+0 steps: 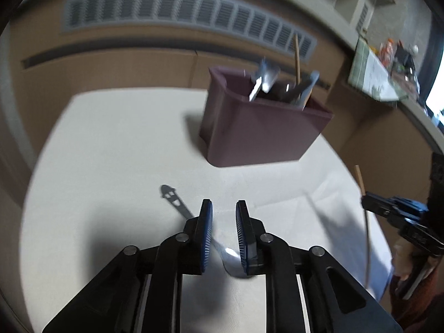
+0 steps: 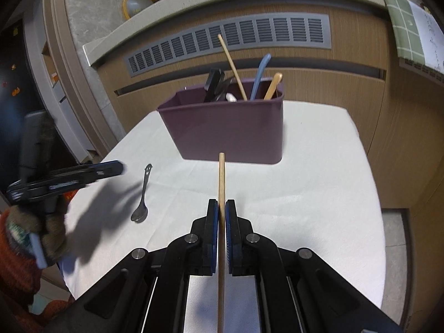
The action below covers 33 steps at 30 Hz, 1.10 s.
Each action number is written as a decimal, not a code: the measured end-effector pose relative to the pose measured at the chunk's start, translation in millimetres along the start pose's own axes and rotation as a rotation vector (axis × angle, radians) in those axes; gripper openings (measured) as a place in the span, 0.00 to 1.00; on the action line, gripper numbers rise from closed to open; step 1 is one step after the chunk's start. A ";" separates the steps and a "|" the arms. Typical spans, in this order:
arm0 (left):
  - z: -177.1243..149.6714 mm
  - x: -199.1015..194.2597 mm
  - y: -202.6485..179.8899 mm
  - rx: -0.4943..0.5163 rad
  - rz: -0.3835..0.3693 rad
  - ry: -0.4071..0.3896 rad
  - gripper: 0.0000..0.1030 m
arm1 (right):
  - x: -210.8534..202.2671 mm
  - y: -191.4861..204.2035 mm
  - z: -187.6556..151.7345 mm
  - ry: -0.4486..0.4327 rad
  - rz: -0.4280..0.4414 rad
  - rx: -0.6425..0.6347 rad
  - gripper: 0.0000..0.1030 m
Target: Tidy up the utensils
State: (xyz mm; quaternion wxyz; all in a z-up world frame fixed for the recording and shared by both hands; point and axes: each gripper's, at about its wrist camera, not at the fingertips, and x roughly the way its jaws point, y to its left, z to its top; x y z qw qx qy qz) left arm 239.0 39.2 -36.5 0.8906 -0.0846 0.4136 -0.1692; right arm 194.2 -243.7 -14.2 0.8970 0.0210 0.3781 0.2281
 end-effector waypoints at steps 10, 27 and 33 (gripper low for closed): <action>23.0 54.6 46.9 -0.066 -0.071 0.173 0.16 | 12.6 -9.4 -16.6 0.097 -0.014 0.028 0.07; -51.7 8.4 -43.1 0.409 -0.050 0.214 0.49 | 41.2 6.2 -36.4 0.229 0.017 -0.079 0.13; -31.3 33.9 -59.5 0.398 0.003 0.231 0.49 | 50.0 8.7 -33.2 0.216 -0.018 -0.117 0.13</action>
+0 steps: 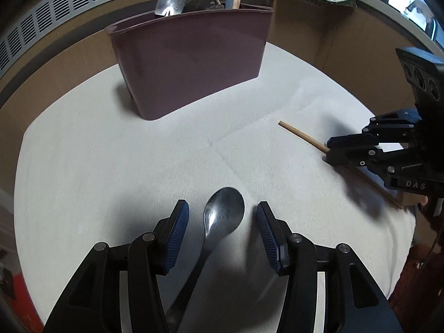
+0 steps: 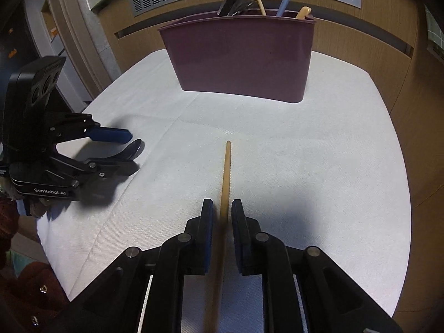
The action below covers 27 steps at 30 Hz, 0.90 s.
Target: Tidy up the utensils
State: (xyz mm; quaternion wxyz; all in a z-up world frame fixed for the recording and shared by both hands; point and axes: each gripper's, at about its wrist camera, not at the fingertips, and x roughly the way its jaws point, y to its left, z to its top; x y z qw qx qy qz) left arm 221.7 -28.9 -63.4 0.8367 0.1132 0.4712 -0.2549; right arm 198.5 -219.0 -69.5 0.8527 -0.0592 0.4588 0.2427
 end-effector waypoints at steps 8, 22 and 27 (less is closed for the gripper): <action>-0.2 -0.3 -0.4 -0.045 0.051 -0.027 0.37 | -21.6 1.3 7.8 -0.120 -0.028 0.013 0.05; 6.2 -102.2 15.6 -0.382 0.059 -0.513 0.28 | -88.5 -20.5 34.0 -0.406 -0.022 0.174 0.05; 46.6 -146.3 26.6 -0.404 0.061 -0.687 0.28 | -121.6 -14.2 63.6 -0.534 -0.056 0.148 0.05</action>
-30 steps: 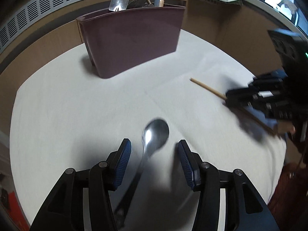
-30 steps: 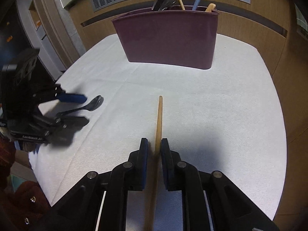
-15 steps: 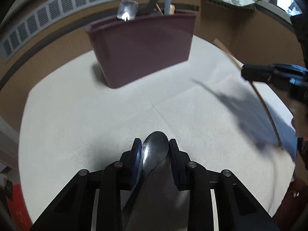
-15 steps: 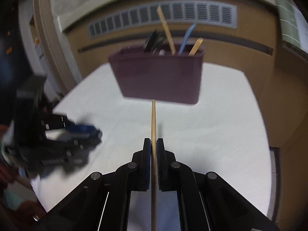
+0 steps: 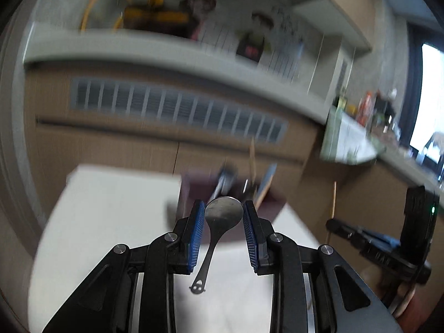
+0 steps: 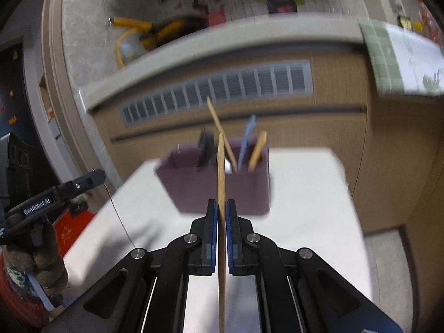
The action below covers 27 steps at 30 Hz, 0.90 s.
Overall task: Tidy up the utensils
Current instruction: 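Drop the spoon into the caddy with the left tool while the right drops the chopstick in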
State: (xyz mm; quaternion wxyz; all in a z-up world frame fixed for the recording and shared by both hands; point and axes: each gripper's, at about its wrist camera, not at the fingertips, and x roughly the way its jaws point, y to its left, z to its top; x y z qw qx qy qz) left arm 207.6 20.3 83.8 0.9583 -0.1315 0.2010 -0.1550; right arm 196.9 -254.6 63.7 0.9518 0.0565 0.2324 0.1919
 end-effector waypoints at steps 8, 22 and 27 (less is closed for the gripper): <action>120.3 6.0 -19.8 -0.055 -0.104 -0.232 0.28 | -10.7 21.7 144.5 -0.312 -0.035 -0.083 0.05; 59.2 128.6 48.8 -0.248 -0.118 -0.061 0.31 | 105.6 -21.6 91.8 -0.202 -0.072 0.025 0.08; 17.5 133.9 58.1 -0.229 -0.021 0.066 0.39 | 113.3 -24.7 54.7 0.001 -0.062 -0.027 0.13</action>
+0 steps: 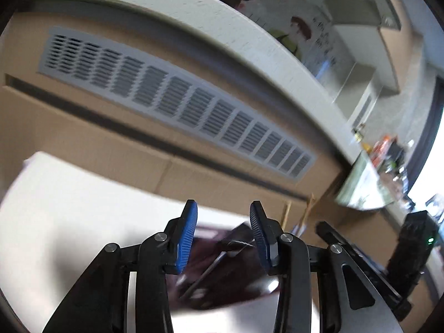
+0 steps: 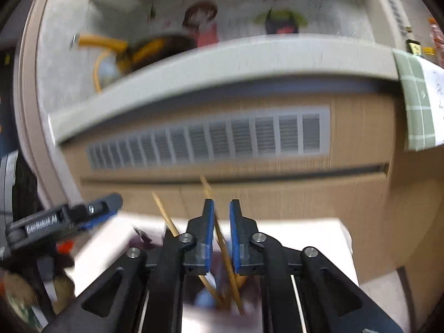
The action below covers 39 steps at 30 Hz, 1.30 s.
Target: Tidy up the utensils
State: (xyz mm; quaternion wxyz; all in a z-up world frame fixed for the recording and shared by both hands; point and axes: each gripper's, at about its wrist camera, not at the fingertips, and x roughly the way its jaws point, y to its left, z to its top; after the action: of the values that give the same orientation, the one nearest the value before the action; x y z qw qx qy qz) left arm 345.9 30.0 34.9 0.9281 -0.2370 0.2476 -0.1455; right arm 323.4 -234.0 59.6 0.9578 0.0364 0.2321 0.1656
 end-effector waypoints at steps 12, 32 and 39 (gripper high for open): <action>-115.0 -127.2 -48.0 0.315 0.370 0.008 0.40 | -99.7 26.0 -93.8 0.141 0.034 0.000 0.19; -142.4 -159.2 -64.3 0.293 0.395 0.057 0.40 | -146.4 59.7 -121.4 0.100 0.008 -0.067 0.19; -143.1 -155.3 -63.1 0.290 0.387 0.078 0.40 | -145.1 59.7 -122.7 0.103 -0.003 -0.080 0.19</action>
State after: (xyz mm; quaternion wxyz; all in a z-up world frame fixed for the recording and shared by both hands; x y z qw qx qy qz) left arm 131.0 -15.8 18.3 0.9527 -0.0435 0.3006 -0.0080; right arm 128.0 -227.1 22.0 0.9455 -0.0109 0.2742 0.1752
